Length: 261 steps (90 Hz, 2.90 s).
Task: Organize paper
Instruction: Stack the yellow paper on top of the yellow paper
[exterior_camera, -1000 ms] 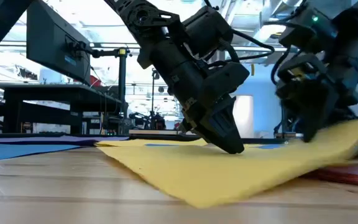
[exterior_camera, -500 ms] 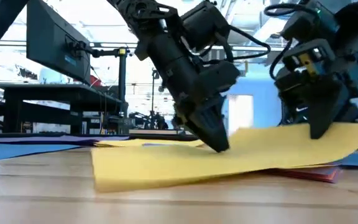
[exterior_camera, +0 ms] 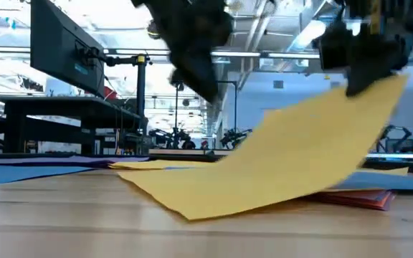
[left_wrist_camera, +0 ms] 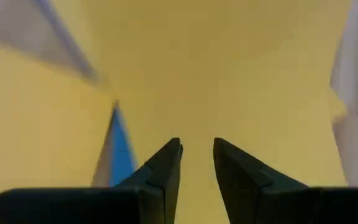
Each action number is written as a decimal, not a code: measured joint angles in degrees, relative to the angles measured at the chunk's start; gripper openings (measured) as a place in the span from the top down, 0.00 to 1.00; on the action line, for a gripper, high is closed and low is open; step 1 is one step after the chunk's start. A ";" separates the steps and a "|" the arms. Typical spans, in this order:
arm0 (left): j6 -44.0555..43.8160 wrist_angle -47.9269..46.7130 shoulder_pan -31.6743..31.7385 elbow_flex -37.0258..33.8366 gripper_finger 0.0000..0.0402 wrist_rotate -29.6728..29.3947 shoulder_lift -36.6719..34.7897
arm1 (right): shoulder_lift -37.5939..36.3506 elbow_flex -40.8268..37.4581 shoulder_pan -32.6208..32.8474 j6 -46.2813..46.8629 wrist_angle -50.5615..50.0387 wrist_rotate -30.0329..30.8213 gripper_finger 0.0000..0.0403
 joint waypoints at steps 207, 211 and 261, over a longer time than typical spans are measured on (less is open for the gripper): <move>25.21 -26.66 28.74 -0.07 0.80 -4.66 -31.01 | 65.80 73.37 -41.25 -86.73 -24.69 -1.11 1.00; 25.40 -26.66 28.74 -0.07 0.80 -4.66 -31.01 | 65.80 73.37 -41.35 -88.46 -24.66 -0.79 1.00; 26.58 -25.87 28.74 -0.07 0.80 -4.66 -31.01 | 65.79 73.37 -41.46 -93.07 -20.26 -2.59 1.00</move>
